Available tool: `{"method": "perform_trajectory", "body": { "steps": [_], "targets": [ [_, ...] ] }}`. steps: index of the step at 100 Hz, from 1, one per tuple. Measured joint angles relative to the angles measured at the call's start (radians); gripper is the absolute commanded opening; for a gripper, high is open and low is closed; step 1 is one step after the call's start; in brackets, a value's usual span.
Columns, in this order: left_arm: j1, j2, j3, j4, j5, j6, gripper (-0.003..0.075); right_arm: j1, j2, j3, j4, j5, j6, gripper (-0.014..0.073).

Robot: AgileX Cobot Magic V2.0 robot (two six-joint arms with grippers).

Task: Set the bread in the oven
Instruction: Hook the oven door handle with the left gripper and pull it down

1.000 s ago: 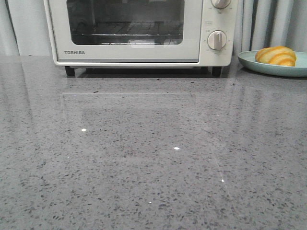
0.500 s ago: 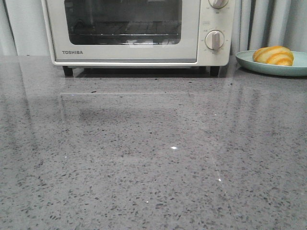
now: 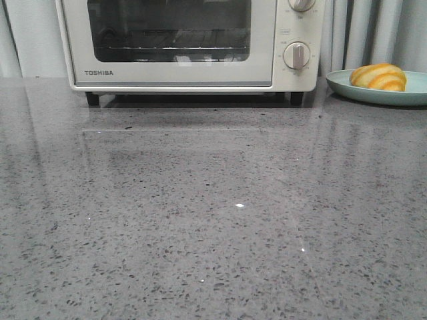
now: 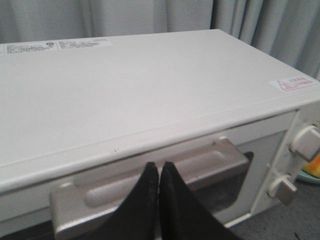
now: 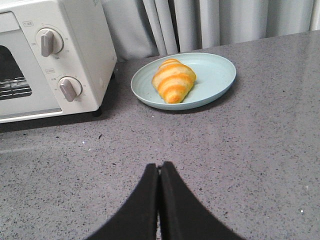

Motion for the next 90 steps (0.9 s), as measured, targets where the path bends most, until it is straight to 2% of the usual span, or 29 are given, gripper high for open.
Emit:
{"method": "perform_trajectory", "body": {
  "steps": [38, 69, 90],
  "targets": [
    [0.000, 0.097, -0.072, 0.004, -0.018, 0.000, -0.0021, 0.000, 0.000, 0.000, 0.000, 0.019, 0.000, -0.0049],
    [0.049, 0.086, -0.082, 0.054, 0.126, 0.002, -0.0022, 0.000, 0.000, 0.000, 0.000, 0.023, 0.000, -0.0049],
    [0.056, 0.014, -0.002, 0.062, 0.145, 0.002, -0.0022, 0.000, 0.000, 0.000, 0.000, 0.021, 0.000, -0.0049]
  ]
}}
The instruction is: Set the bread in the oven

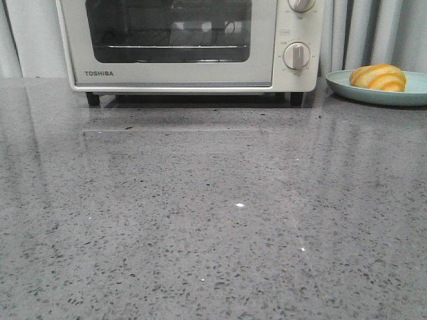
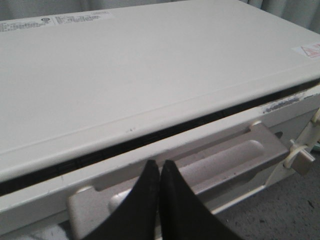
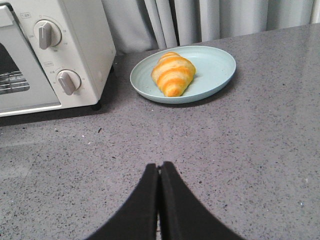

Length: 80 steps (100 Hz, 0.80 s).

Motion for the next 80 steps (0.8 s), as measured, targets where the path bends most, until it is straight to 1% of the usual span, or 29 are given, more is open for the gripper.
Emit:
{"method": "perform_trajectory", "body": {
  "steps": [16, 48, 55, 68, 80],
  "targets": [
    [-0.023, -0.075, 0.102, 0.001, 0.007, 0.000, -0.0022, 0.000, 0.000, -0.001, 0.000, -0.017, 0.000, -0.0049],
    [-0.078, -0.140, 0.305, -0.006, -0.050, 0.000, -0.0022, 0.000, 0.000, -0.004, 0.000, -0.083, 0.000, -0.0049],
    [-0.083, -0.143, 0.335, -0.013, -0.030, 0.000, -0.0022, 0.000, 0.000, -0.010, 0.002, -0.076, 0.000, -0.0049],
    [-0.085, -0.127, 0.403, -0.014, 0.065, 0.000, -0.0022, 0.000, 0.000, -0.027, 0.004, -0.049, 0.000, -0.0049],
    [-0.085, -0.085, 0.450, -0.004, 0.061, 0.000, -0.0022, 0.000, 0.000, -0.035, 0.005, -0.043, 0.000, -0.0049]
  ]
}}
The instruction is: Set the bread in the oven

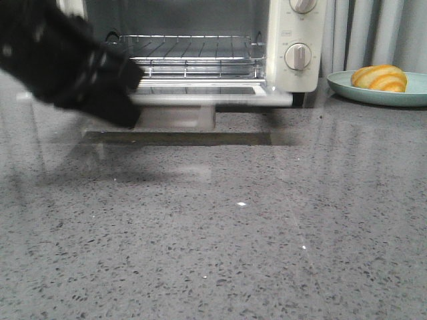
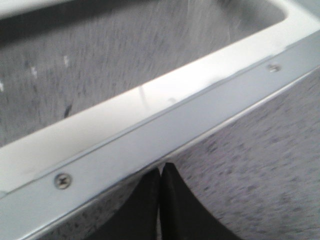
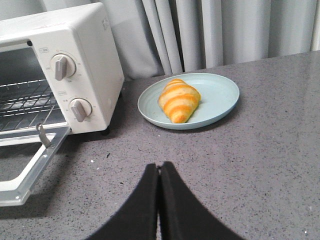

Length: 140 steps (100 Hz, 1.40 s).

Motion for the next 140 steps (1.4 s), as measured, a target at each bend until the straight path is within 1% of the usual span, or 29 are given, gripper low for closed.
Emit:
{"method": "perform_trajectory", "body": {
  "steps": [35, 44, 52, 71, 81, 91, 101, 114, 121, 130, 133, 138, 140],
  "targets": [
    [0.002, 0.005, 0.022, -0.005, -0.019, 0.000, -0.0022, 0.000, 0.002, -0.084, 0.000, 0.014, 0.000, -0.0049],
    [0.004, 0.005, 0.022, -0.016, -0.016, 0.000, -0.0022, 0.000, 0.029, -0.129, 0.000, 0.027, 0.000, -0.0049],
    [0.004, -0.002, 0.022, -0.026, -0.009, 0.000, -0.0022, 0.000, 0.079, -0.196, 0.000, 0.071, 0.000, -0.0049],
    [0.008, -0.078, 0.022, -0.035, 0.000, 0.000, -0.0022, 0.011, 0.294, -0.395, 0.000, 0.208, 0.000, -0.0049],
    [0.008, -0.129, 0.022, -0.039, -0.010, 0.000, -0.0022, 0.027, 0.454, -0.508, 0.000, 0.285, -0.002, -0.0049],
    [0.008, -0.179, 0.018, -0.042, -0.038, 0.000, -0.0022, 0.037, 0.622, -0.630, 0.000, 0.356, -0.035, -0.0049],
    [0.008, -0.210, 0.018, -0.045, -0.051, 0.000, -0.0021, 0.036, 0.795, -0.760, -0.013, 0.382, -0.059, -0.0049],
    [0.008, -0.216, 0.018, -0.047, -0.043, 0.000, -0.0022, 0.036, 1.013, -0.914, -0.071, 0.386, -0.065, -0.0041],
    [0.008, -0.225, 0.018, -0.053, -0.017, 0.000, -0.0022, 0.036, 1.125, -1.007, -0.086, 0.395, -0.066, 0.0014],
    [0.010, -0.256, 0.018, -0.056, 0.024, 0.000, -0.0022, 0.032, 1.265, -1.130, -0.090, 0.434, -0.069, 0.0190],
    [0.010, -0.270, 0.018, -0.056, 0.042, 0.000, -0.0022, 0.032, 1.304, -1.165, -0.091, 0.448, -0.069, 0.0263],
    [0.010, -0.300, 0.018, -0.056, 0.068, 0.000, -0.0022, 0.028, 1.366, -1.224, -0.091, 0.472, -0.066, 0.0339],
    [0.010, -0.316, 0.018, -0.056, 0.080, 0.000, -0.0022, 0.025, 1.388, -1.236, -0.091, 0.474, -0.059, 0.0356]
  ]
}}
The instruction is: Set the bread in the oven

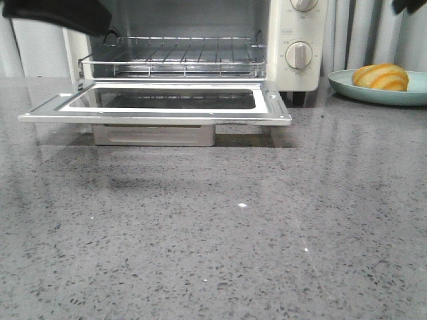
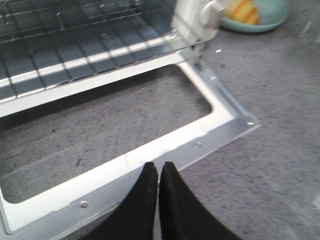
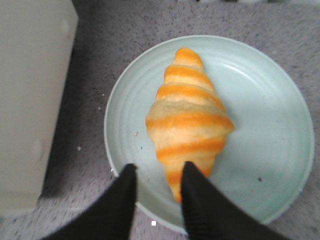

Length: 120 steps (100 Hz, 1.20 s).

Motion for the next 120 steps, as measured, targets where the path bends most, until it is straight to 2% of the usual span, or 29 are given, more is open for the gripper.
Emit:
{"method": "perform_trajectory", "body": {
  "steps": [24, 41, 55, 60, 91, 120],
  "targets": [
    [0.000, -0.248, 0.000, -0.002, 0.086, 0.000, -0.0022, -0.072, 0.162, -0.059, 0.002, 0.005, 0.016, 0.0359],
    [0.000, -0.423, 0.000, -0.003, 0.052, 0.000, -0.0022, -0.101, 0.237, -0.059, 0.064, -0.043, 0.016, 0.0359],
    [0.000, -0.485, 0.000, -0.006, 0.010, 0.000, -0.0022, -0.099, 0.262, -0.066, 0.089, -0.099, 0.018, 0.0352],
    [0.000, -0.489, 0.000, -0.006, 0.009, 0.000, -0.0022, -0.098, 0.269, -0.066, 0.091, -0.109, 0.018, 0.0314],
    [0.000, -0.489, 0.000, -0.006, 0.019, 0.000, -0.0022, -0.091, 0.275, -0.069, 0.141, -0.115, 0.022, -0.0074],
    [0.000, -0.489, 0.000, -0.005, 0.023, 0.000, -0.0022, -0.091, 0.243, -0.069, 0.164, -0.072, 0.022, -0.0066]
  ]
}}
